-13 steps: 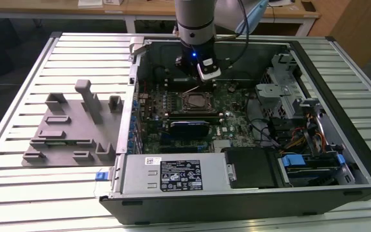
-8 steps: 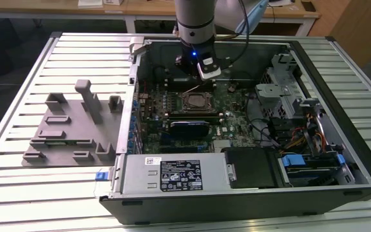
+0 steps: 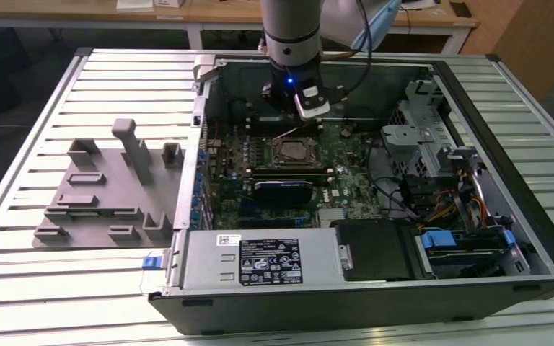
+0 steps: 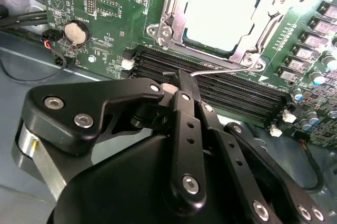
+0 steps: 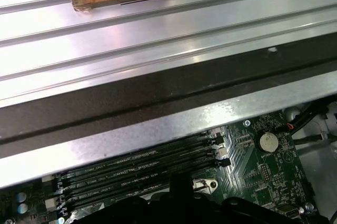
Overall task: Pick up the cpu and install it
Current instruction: 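Install the first cpu locking lever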
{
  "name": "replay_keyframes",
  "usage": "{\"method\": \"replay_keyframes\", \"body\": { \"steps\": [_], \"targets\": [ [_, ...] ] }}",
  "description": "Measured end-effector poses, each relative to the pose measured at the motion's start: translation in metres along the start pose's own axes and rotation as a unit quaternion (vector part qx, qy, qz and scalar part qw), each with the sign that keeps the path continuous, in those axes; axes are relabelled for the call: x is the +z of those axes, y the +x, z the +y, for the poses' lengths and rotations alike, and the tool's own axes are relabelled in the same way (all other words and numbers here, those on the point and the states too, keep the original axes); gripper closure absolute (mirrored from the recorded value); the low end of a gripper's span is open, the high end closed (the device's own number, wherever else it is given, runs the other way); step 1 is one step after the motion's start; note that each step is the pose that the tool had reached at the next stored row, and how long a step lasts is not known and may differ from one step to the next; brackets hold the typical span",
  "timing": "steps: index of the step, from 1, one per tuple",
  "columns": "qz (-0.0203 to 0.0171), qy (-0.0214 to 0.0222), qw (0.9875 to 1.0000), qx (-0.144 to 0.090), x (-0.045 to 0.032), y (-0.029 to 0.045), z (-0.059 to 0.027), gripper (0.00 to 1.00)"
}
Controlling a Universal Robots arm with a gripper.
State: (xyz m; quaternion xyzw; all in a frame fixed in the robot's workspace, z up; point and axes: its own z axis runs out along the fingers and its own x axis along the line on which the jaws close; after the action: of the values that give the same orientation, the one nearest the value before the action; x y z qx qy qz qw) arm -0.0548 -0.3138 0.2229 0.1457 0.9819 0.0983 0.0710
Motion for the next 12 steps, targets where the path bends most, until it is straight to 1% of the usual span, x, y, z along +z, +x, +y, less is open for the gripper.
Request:
{"method": "replay_keyframes", "body": {
  "steps": [3,6,12],
  "targets": [
    [-0.0016,-0.0005,1.0000,0.000,0.0010,0.0002,-0.0002,0.89],
    [-0.0046,-0.0014,1.0000,-0.001,0.0015,0.0005,-0.0004,0.89],
    [-0.0167,-0.0045,0.9999,0.000,0.0036,0.0026,-0.0015,0.89]
  ]
}}
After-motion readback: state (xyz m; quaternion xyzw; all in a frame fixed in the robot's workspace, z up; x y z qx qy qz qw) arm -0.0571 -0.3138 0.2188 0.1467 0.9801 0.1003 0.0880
